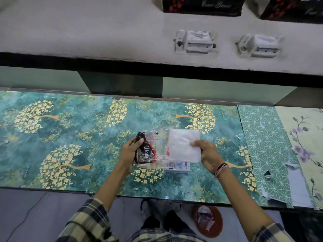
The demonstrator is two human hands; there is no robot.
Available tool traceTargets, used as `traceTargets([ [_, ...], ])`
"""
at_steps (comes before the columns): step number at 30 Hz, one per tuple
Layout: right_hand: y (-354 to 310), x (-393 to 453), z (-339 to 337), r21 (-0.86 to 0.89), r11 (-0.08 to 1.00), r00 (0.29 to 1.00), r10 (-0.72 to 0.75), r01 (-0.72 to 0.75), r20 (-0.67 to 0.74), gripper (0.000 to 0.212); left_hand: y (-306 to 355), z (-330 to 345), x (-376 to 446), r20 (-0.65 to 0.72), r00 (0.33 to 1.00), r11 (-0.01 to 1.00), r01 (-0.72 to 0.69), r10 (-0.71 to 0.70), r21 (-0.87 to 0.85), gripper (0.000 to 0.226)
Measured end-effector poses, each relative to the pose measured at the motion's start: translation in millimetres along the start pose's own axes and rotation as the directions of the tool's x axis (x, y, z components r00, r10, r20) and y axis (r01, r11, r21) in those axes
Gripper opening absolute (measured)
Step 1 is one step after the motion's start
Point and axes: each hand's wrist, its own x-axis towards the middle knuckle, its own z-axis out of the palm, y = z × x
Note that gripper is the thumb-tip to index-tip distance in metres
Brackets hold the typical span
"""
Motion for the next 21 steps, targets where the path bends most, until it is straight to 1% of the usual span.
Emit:
traceTargets([
  [1, 0, 1, -6, 0.003, 1.0, 1.0, -0.007, 0.007, -0.023, 0.027, -4, -7, 4, -0.026, 1.0, 1.0, 0.008, -0.008, 0.0, 0.043],
  [5, 6, 4, -16, -0.012, 0.999, 0.997, -0.033, 0.033, -0.073, 0.028, -16, -29, 19, -0.129, 0.991, 0.999, 0.03, -0.025, 0.038, 0.05],
  [7, 13, 4, -11, 0.012, 1.0, 0.998, -0.019, 0.02, -0.065, 0.028, -20, -35, 25, -0.147, 0.989, 0.993, 0.038, -0.022, 0.11, 0.051],
  [9, 22, 4, 1, 0.018, 1.0, 0.999, 0.014, -0.013, -0.031, 0.029, -23, -38, 30, -0.141, 0.99, 0.983, 0.055, -0.03, 0.176, 0.051],
  [11, 33, 5, 21, -0.013, 0.999, 0.999, 0.049, -0.049, -0.004, 0.036, -25, -41, 35, -0.144, 0.989, 0.97, 0.072, -0.039, 0.231, 0.061],
  [13, 45, 10, 44, -0.078, 0.994, 0.997, 0.078, -0.077, 0.008, 0.038, -25, -47, 39, -0.152, 0.988, 0.968, 0.067, -0.031, 0.241, 0.07],
  [14, 50, 13, 56, -0.099, 0.991, 0.996, 0.089, -0.087, 0.018, 0.037, -23, -48, 39, -0.165, 0.986, 0.97, 0.063, -0.024, 0.234, 0.071],
  [17, 65, 25, 92, -0.119, 0.985, 0.989, 0.132, -0.123, 0.071, 0.034, -18, -56, 40, -0.233, 0.973, 0.971, 0.046, 0.009, 0.233, 0.062],
  [19, 78, 36, 112, -0.139, 0.978, 0.982, 0.166, -0.154, 0.085, 0.023, -16, -60, 36, -0.305, 0.951, 0.972, 0.023, 0.052, 0.236, 0.049],
  [21, 89, 48, 127, -0.212, 0.966, 0.983, 0.167, -0.149, 0.071, 0.02, -16, -63, 31, -0.355, 0.93, 0.975, -0.02, 0.099, 0.221, 0.037],
])
